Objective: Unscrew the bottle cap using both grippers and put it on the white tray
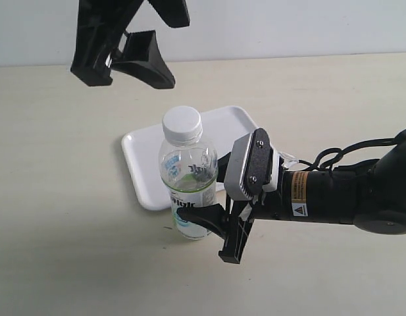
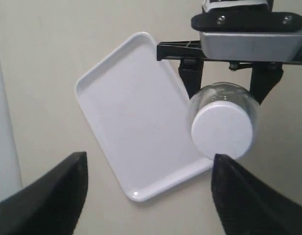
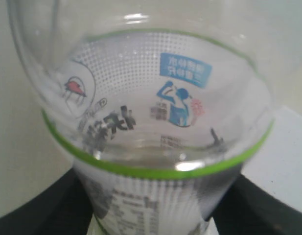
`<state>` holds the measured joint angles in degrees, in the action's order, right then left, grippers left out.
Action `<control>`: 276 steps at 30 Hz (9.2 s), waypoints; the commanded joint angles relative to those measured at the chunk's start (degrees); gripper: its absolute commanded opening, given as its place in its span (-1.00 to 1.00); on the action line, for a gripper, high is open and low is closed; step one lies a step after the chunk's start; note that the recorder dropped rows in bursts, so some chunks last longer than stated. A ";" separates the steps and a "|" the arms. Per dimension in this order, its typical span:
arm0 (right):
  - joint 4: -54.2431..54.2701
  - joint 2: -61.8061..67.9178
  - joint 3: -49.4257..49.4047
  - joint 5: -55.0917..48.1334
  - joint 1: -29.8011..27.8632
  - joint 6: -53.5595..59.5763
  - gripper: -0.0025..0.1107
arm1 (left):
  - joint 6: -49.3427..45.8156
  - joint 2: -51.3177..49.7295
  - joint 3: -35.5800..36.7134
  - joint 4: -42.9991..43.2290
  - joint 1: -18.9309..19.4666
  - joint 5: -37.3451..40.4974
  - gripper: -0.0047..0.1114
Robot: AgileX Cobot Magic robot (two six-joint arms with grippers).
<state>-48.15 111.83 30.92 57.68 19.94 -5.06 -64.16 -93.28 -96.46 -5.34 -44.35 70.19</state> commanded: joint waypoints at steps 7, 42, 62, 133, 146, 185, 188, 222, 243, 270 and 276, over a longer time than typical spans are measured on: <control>0.91 0.13 -0.08 -2.12 0.08 0.54 -0.96 | -1.66 1.08 5.19 -0.65 -1.55 -0.23 0.26; 1.74 0.13 -0.08 -2.34 0.08 3.97 -0.96 | -1.54 -1.05 8.97 -3.38 -3.05 -0.23 0.26; 1.74 0.13 -0.08 -2.34 0.08 3.57 -0.96 | -1.41 -2.24 8.97 -3.49 -3.05 -0.23 -0.15; 1.69 0.13 -0.08 -2.76 0.08 3.45 -0.96 | 35.42 1.00 -3.22 2.26 8.26 -0.23 -0.92; 2.62 0.13 -0.08 -2.99 0.08 3.34 -0.96 | 5.48 -15.92 1.60 2.39 15.91 -7.13 -0.92; 2.79 0.13 0.03 -2.98 0.08 3.34 -0.96 | -13.67 -42.40 -10.38 -6.00 12.30 -15.34 -0.92; 2.92 0.13 0.03 -2.98 0.08 3.34 -0.96 | -13.67 -42.95 -10.38 -6.00 12.30 -16.42 -0.92; 3.16 0.13 0.03 -3.08 0.08 3.28 -0.96 | -8.82 -35.67 -10.38 -5.31 12.41 -13.89 0.29; 6.05 -7.78 0.03 -13.14 0.08 -12.45 -0.96 | 16.10 -21.29 -10.38 15.62 12.41 -0.23 0.29; 5.75 -13.84 0.03 -23.55 0.08 -13.20 0.58 | 22.66 -17.23 -10.38 18.80 12.41 -0.23 0.29; 5.49 -18.62 -1.36 -26.36 0.08 -15.19 0.58 | 22.66 -17.23 -10.38 18.80 12.41 -0.23 0.29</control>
<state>-42.67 95.33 30.57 31.92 20.16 -19.84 -42.16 -111.02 -106.56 13.30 -31.70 70.09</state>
